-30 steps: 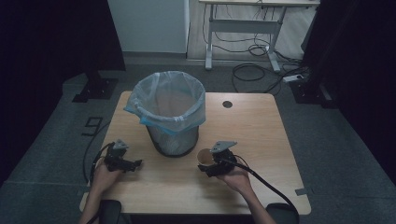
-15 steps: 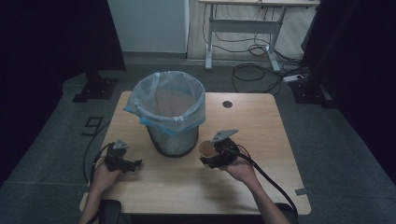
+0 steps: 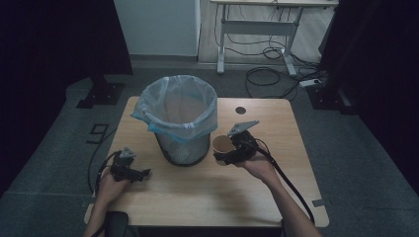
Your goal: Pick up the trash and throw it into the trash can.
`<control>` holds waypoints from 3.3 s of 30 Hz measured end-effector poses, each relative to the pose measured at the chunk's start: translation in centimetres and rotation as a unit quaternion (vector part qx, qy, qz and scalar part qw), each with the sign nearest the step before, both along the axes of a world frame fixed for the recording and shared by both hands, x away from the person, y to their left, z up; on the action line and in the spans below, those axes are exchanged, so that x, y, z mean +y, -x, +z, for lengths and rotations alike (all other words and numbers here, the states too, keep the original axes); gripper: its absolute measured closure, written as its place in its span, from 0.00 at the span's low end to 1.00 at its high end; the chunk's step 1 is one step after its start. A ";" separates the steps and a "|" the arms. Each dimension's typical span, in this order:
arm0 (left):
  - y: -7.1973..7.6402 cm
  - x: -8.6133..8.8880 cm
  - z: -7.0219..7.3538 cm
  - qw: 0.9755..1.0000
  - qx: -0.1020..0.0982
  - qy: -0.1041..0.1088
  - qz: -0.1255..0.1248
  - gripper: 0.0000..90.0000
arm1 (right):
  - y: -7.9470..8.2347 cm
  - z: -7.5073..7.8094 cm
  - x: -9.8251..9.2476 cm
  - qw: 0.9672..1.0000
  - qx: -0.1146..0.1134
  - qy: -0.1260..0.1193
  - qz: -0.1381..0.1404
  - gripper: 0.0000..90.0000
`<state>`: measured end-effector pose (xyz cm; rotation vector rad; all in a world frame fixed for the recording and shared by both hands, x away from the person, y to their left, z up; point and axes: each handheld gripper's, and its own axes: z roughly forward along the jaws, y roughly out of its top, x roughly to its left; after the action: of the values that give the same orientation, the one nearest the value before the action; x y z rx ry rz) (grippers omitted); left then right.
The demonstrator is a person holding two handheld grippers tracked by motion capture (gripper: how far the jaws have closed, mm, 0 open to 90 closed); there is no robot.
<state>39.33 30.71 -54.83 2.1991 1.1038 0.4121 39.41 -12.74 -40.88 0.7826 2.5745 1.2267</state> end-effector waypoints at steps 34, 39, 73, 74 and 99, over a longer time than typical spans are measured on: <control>0.0 0.0 0.0 1.000 0.000 0.000 0.000 0.00 | -4.4 12.3 -1.1 1.000 0.016 -0.005 -0.019 0.28; 0.0 0.0 0.0 1.000 0.000 0.000 0.000 0.00 | -5.1 13.7 -0.7 1.000 0.019 -0.001 -0.018 0.28; -0.1 -0.1 0.0 1.000 0.000 -0.001 -0.006 0.00 | -9.4 17.1 9.3 1.000 0.009 0.019 0.016 0.28; -0.1 -0.1 0.0 1.000 0.000 -0.001 -0.006 0.00 | -9.6 16.9 9.6 1.000 0.008 0.019 0.018 0.28; -0.1 -0.1 0.0 1.000 0.000 -0.001 -0.008 0.00 | -10.9 12.0 13.3 0.995 0.023 0.099 0.011 0.00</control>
<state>39.39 30.60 -54.83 2.2082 1.0859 0.4066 50.27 0.61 -28.91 0.7510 2.6949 0.9508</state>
